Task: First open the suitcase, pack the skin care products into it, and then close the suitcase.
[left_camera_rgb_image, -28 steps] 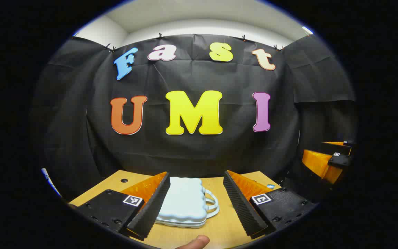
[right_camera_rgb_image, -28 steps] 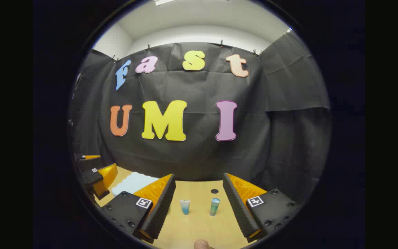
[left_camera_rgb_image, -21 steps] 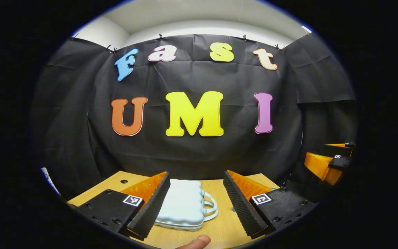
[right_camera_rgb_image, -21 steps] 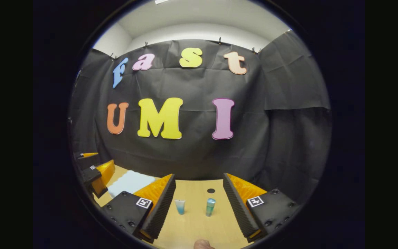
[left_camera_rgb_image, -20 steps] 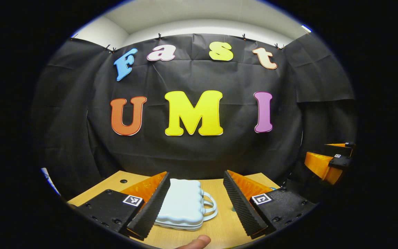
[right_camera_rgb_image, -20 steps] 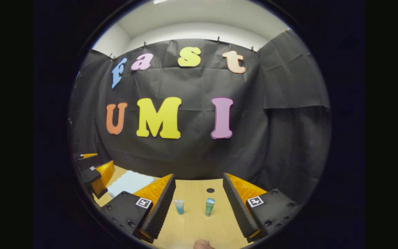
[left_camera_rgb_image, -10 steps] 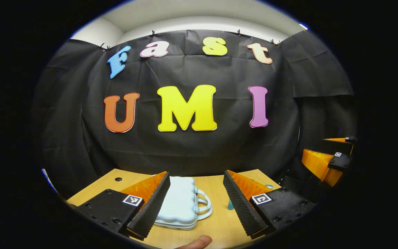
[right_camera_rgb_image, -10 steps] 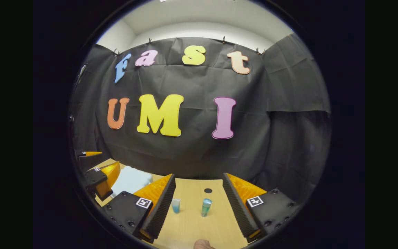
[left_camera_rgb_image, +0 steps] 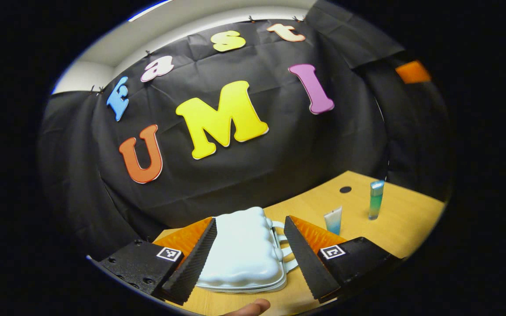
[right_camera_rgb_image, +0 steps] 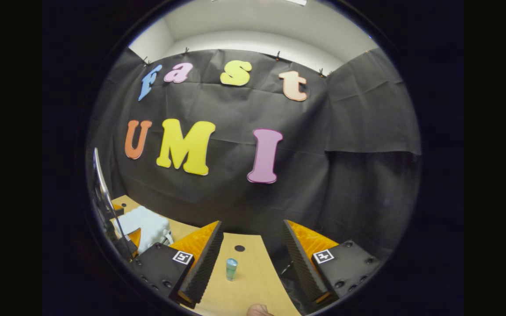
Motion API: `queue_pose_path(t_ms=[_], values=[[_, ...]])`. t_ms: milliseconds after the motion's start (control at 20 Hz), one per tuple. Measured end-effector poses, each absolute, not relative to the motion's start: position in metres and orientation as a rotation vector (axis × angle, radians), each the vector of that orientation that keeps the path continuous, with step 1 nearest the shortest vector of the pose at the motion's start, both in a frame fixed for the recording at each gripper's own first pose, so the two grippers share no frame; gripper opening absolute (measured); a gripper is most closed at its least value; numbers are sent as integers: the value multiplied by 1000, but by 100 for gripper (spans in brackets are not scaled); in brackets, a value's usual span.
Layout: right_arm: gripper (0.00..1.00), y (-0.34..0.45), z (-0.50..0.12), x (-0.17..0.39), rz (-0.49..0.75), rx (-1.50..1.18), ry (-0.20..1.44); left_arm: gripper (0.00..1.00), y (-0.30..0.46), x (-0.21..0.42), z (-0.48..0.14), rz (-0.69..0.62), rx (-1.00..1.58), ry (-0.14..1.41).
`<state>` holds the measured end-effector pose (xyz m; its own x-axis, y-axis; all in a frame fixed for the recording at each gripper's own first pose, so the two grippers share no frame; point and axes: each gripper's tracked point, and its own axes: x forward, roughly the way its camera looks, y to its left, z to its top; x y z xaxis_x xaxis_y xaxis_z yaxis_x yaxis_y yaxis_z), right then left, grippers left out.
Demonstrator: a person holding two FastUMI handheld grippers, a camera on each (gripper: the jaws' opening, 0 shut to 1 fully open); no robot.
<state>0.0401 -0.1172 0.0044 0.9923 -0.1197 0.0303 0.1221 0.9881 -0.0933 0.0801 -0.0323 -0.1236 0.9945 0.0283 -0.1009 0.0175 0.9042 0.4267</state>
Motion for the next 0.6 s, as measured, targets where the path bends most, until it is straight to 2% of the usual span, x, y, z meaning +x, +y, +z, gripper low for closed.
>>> queue_pose_path(t_ms=[300,600], values=[[80,-158,-15,53,-158,-65,17,98,-47,110,-190,-18,802,176],[81,-170,-26,73,-116,-34,35,97,-71,134,-239,-78,1175,211]])
